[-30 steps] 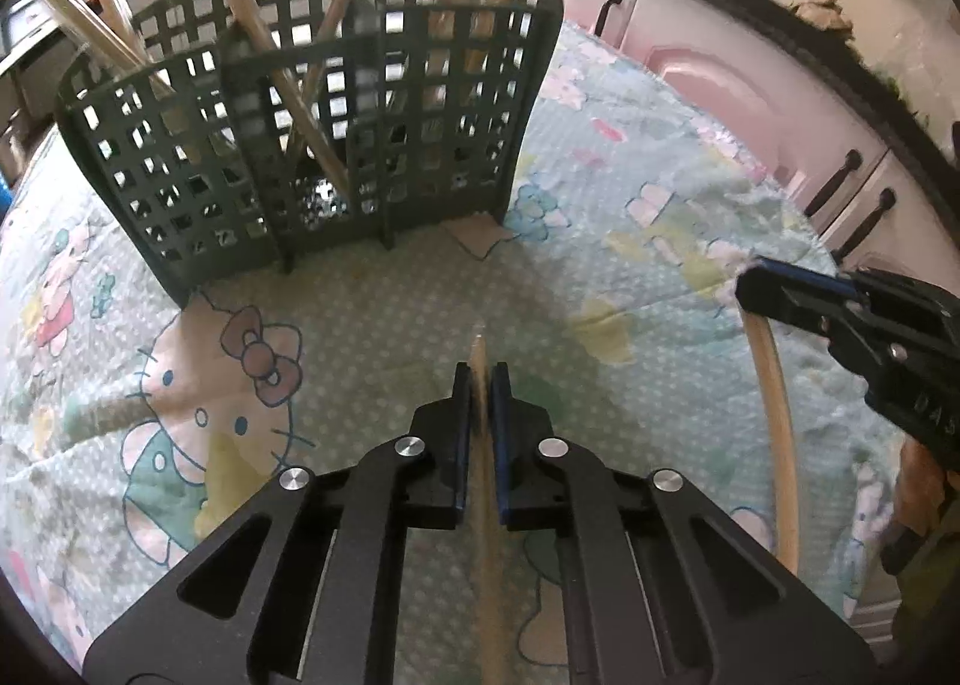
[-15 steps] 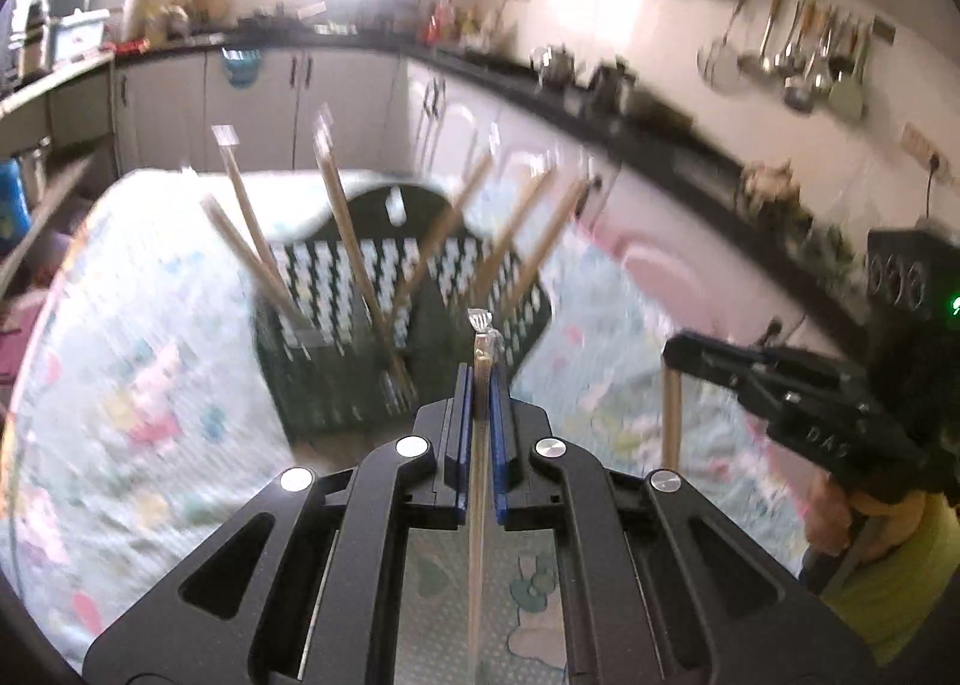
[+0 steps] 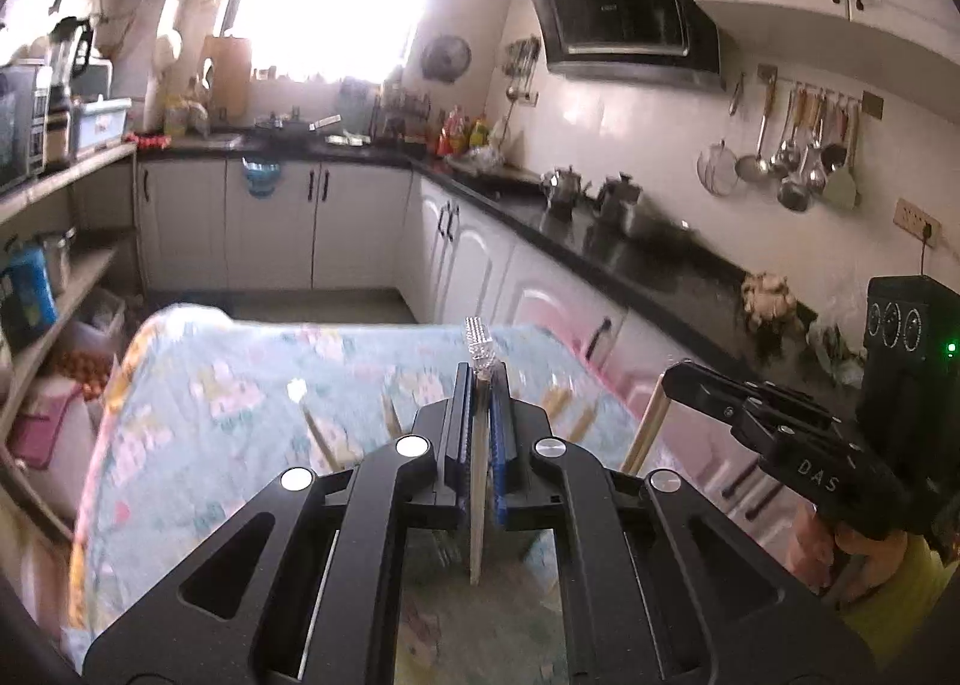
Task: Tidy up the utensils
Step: 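Lift both held chopsticks and carry them over the green basket, then lower the left gripper's chopstick into the basket while the right gripper lowers its own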
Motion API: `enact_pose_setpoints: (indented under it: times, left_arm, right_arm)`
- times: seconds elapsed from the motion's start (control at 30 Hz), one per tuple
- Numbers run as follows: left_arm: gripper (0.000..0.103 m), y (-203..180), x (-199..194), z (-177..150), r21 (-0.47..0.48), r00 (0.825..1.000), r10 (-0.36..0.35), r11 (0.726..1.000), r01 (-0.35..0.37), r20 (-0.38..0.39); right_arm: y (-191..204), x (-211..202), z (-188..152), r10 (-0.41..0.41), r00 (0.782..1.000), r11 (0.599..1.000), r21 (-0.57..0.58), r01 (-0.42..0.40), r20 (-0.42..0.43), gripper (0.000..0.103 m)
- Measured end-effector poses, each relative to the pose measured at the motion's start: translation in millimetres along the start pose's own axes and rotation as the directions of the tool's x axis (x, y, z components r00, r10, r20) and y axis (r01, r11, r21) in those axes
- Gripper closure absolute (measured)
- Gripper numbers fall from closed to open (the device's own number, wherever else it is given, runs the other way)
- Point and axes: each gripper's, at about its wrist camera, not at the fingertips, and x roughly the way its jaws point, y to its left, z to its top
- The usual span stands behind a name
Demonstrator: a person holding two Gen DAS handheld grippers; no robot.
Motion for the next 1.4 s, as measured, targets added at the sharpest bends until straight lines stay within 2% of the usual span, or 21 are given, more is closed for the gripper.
enact_pose_setpoints:
  times: [0.2, 0.53, 1.0, 1.23, 1.4]
  left_arm:
    - [0.102, 9.1, 3.4, 24.2, -0.018, 0.998, 0.034, 0.999, -0.033, 0.055]
    - [0.102, 24.2, 12.3, 25.1, -0.016, 0.988, 0.122, 0.993, -0.121, 0.096]
    - [0.102, 44.8, 43.8, -12.8, -0.078, 0.992, 0.118, 0.99, -0.114, 0.041]
    - [0.102, 46.0, 63.0, -33.5, -0.086, 0.993, 0.118, 0.989, -0.119, -0.014]
    - [0.102, 49.2, 71.0, -44.4, -0.087, 0.992, 0.123, 0.988, -0.126, -0.04]
  right_arm:
    - [-4.6, 7.9, 29.8, -0.02, 0.998, 1.0, 0.01, 0.019, 0.061, 0.097]
    - [-21.6, 24.2, 46.8, -0.093, 0.988, 0.996, 0.017, 0.091, 0.121, 0.097]
    - [-43.5, 69.9, 20.0, -0.141, 0.987, 0.988, 0.069, 0.136, 0.082, 0.097]
    - [-47.3, 89.4, -2.8, -0.128, 0.989, 0.988, 0.09, 0.122, 0.067, 0.097]
    - [-44.1, 105.0, -19.8, -0.128, 0.992, 0.989, 0.079, 0.126, 0.019, 0.097]
